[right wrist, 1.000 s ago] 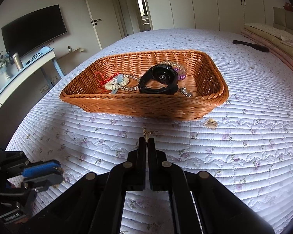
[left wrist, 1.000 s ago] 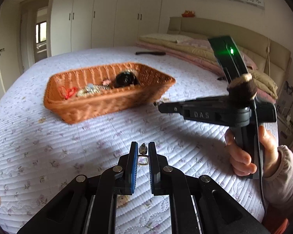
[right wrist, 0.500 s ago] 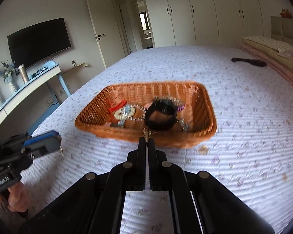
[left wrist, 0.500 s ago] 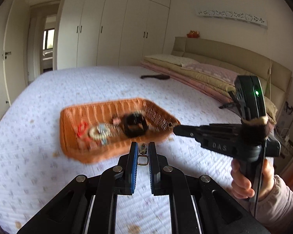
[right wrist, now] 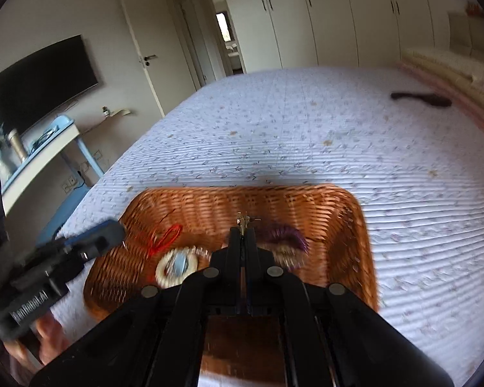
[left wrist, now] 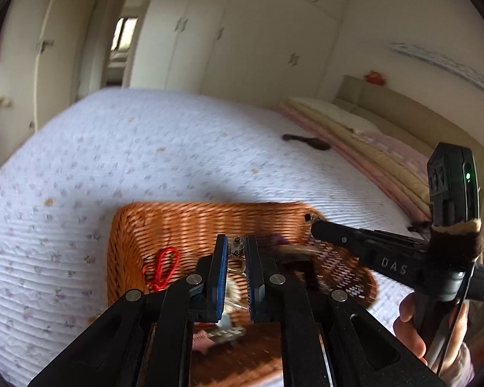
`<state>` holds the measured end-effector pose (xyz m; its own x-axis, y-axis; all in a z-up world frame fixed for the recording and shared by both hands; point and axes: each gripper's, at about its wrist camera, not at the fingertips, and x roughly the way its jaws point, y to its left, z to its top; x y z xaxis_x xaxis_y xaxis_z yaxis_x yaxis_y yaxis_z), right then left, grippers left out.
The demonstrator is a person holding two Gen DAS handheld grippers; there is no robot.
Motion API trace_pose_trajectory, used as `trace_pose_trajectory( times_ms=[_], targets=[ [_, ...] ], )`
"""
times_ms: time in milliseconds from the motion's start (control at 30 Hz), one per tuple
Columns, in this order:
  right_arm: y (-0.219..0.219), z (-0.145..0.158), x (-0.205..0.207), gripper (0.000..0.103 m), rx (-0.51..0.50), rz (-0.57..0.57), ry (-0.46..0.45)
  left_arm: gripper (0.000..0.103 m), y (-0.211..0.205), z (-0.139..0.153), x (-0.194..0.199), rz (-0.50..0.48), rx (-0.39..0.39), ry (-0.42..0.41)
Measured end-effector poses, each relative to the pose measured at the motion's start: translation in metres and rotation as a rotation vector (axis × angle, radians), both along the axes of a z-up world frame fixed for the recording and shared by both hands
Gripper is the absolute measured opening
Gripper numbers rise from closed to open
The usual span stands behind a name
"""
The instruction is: Organize jewelry
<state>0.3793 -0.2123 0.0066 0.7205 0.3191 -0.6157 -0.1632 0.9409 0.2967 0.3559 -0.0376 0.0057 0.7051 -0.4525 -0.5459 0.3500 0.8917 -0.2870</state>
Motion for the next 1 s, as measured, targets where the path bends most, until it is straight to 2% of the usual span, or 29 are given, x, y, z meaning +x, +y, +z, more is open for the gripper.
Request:
trace_pose_trajectory(
  times_ms=[133, 267, 467, 533, 600, 667, 733, 767, 800, 867, 1000],
  targets=[
    [0.004, -0.019, 0.031, 0.004, 0.010, -0.004, 0.064, 0.010, -0.002, -0.021, 0.015, 0.012, 0.028, 0.040],
    [0.005, -0.036, 0.042, 0.004, 0.014, 0.018, 0.095, 0.010, -0.005, -0.038, 0.021, 0.015, 0.043, 0.075],
    [0.006, -0.035, 0.040, 0.004, 0.000, 0.002, 0.091, 0.012, 0.003, -0.036, 0.021, 0.024, -0.004, 0.086],
    [0.005, -0.037, 0.041, 0.005, 0.014, 0.005, 0.097, 0.022, 0.007, -0.034, 0.020, 0.025, -0.025, 0.091],
    [0.004, -0.037, 0.040, 0.006, 0.016, -0.002, 0.092, 0.059, 0.010, -0.033, 0.017, 0.036, -0.032, 0.085],
    [0.003, -0.036, 0.037, 0.006, 0.015, -0.009, 0.080, 0.060, 0.012, -0.029, 0.013, 0.050, -0.042, 0.057],
    [0.001, -0.034, 0.034, 0.011, 0.022, -0.013, 0.070, 0.060, 0.012, -0.025, 0.010, 0.052, -0.044, 0.047],
    [0.000, -0.033, 0.032, 0.025, 0.030, -0.013, 0.065, 0.061, 0.013, -0.023, 0.007, 0.069, -0.042, 0.038],
    [-0.001, -0.032, 0.029, 0.050, 0.033, -0.016, 0.060, 0.063, 0.016, -0.020, 0.003, 0.095, -0.037, 0.023],
    [-0.003, -0.026, 0.017, 0.070, 0.024, -0.047, 0.028, 0.067, 0.019, -0.012, -0.010, 0.148, -0.011, -0.023],
    [-0.005, -0.005, -0.017, 0.071, 0.000, -0.072, -0.034, 0.070, 0.021, 0.008, -0.043, 0.215, 0.075, -0.115]
  ],
)
